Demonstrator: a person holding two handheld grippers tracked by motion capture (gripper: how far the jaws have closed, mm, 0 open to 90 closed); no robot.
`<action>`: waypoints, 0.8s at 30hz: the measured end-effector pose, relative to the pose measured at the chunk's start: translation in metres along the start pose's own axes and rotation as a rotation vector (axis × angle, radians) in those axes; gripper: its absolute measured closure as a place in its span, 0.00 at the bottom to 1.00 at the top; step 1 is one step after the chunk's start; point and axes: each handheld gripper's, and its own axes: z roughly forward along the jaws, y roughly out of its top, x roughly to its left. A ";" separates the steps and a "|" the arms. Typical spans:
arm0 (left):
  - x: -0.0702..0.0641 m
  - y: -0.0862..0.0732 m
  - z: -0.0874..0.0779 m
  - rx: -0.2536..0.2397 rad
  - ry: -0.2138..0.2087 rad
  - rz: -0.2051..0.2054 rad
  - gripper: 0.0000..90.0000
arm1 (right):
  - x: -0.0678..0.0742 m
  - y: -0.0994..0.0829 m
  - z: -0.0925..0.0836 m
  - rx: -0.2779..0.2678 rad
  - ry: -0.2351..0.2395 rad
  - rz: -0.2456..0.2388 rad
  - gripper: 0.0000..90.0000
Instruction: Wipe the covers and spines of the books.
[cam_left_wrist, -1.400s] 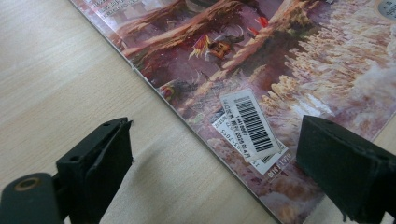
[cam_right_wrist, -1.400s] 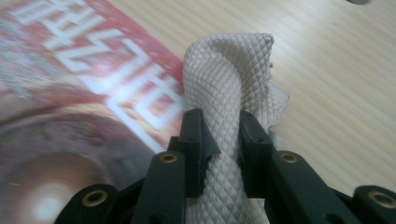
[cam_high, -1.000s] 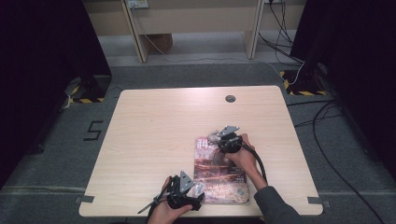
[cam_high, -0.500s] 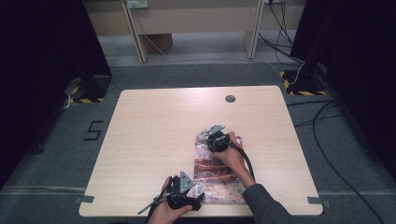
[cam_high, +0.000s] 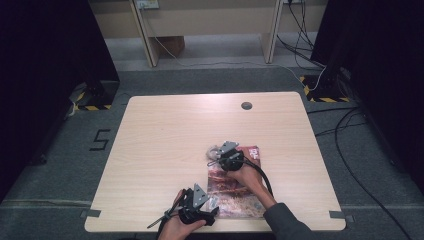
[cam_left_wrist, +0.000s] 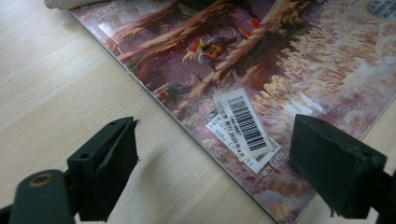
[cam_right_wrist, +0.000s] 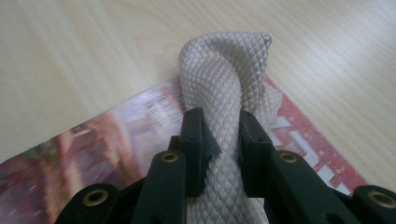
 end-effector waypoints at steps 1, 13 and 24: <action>0.001 0.000 -0.001 -0.001 -0.003 -0.005 0.17 | 0.002 -0.002 -0.002 -0.003 0.015 0.001 0.84; 0.006 -0.007 -0.018 -0.001 0.000 -0.016 0.17 | 0.020 -0.016 -0.022 -0.003 0.146 -0.023 0.83; 0.010 -0.013 -0.031 -0.011 0.011 -0.033 0.17 | 0.048 -0.031 -0.041 -0.013 0.210 -0.067 0.83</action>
